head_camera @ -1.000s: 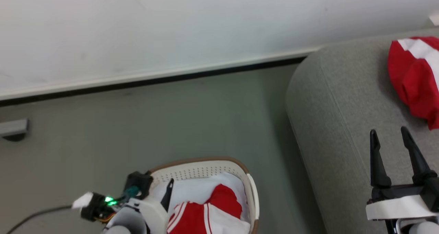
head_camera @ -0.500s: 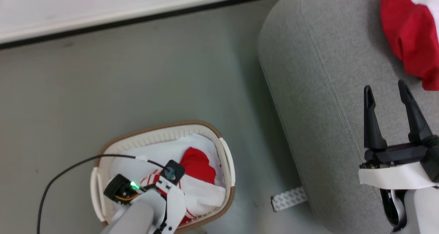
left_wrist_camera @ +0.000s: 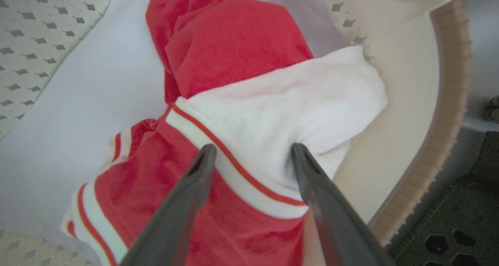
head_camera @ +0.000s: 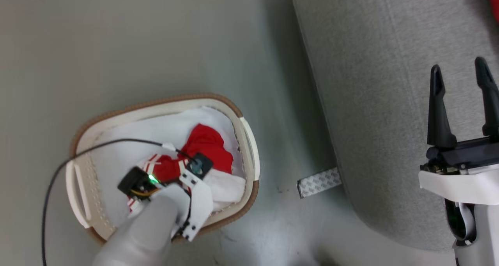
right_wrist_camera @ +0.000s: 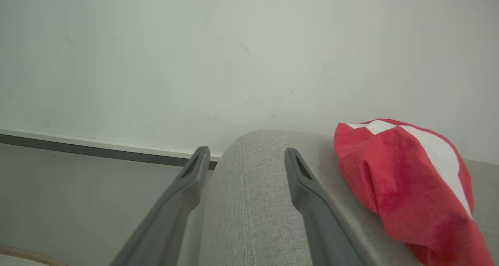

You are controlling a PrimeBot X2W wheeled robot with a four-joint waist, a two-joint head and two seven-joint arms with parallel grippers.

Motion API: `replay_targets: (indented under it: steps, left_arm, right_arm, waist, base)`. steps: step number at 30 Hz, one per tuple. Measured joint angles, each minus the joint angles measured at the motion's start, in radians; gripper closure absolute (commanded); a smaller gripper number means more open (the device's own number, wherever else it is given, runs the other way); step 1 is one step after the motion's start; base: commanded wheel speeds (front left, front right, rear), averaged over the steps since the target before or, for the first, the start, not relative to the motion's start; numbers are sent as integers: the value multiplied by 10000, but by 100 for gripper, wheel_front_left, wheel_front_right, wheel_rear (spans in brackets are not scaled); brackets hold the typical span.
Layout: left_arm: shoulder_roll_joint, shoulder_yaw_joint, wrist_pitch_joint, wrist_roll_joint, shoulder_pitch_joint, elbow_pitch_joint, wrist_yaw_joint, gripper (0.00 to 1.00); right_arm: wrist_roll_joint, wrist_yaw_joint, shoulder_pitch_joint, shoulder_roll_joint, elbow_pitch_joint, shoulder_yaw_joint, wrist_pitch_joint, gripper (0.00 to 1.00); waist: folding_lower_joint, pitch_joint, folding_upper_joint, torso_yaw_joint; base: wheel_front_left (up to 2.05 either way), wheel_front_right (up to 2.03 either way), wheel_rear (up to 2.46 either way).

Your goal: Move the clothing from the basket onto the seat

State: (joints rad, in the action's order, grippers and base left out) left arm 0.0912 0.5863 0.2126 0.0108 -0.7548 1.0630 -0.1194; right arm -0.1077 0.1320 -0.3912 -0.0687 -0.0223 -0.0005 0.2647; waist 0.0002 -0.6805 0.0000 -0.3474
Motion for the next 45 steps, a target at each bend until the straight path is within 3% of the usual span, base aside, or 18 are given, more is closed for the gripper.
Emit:
replay_targets:
  steps: [12, 13, 14, 22, 32, 38, 45]
  left_arm:
    - [138, 575, -431, 610, -1380, 1308, 675, 0]
    - [127, 596, -533, 610, -1440, 1348, 677, 61]
    - [107, 591, -663, 591, -1495, 1390, 727, 100]
    - [-226, 182, -1718, -182, -1459, 1599, 786, 100]
    - [-393, -368, -3060, -1613, -67, 1229, 552, 100]
    - [-407, -489, -3371, -2846, 921, 84, 384, 100]
    - [-414, -564, -3547, -3676, 2020, -1649, 890, 100]
  right_arm:
    - [-176, 0, -117, -173, -761, -67, 0, 0]
    - [-192, 0, -117, -178, -780, -82, 0, 0]
    - [-196, 0, -125, -186, -788, -109, 0, 0]
    - [-198, 0, -151, -182, -516, -259, 0, 0]
    - [-182, 0, 731, -121, 397, -571, 0, 0]
    - [-146, 0, 1637, -111, 934, -637, 0, 0]
    - [81, 0, 2862, -61, 1377, -731, 0, 0]
  waist:
    - [-1, -1704, 0, 22]
    - [-1, -1792, 0, 28]
    - [-1, -1866, 0, 38]
    - [-1, -1396, 0, 301]
    - [-2, 822, 0, 919]
    - [-3, 2538, 0, 1393]
    - [-4, 4472, 0, 1973]
  base:
    - [0, 0, 0]
    - [0, 0, 0]
    - [0, 0, 0]
    - [0, 0, 0]
    - [0, 0, 0]
    - [0, 0, 0]
    - [0, 0, 0]
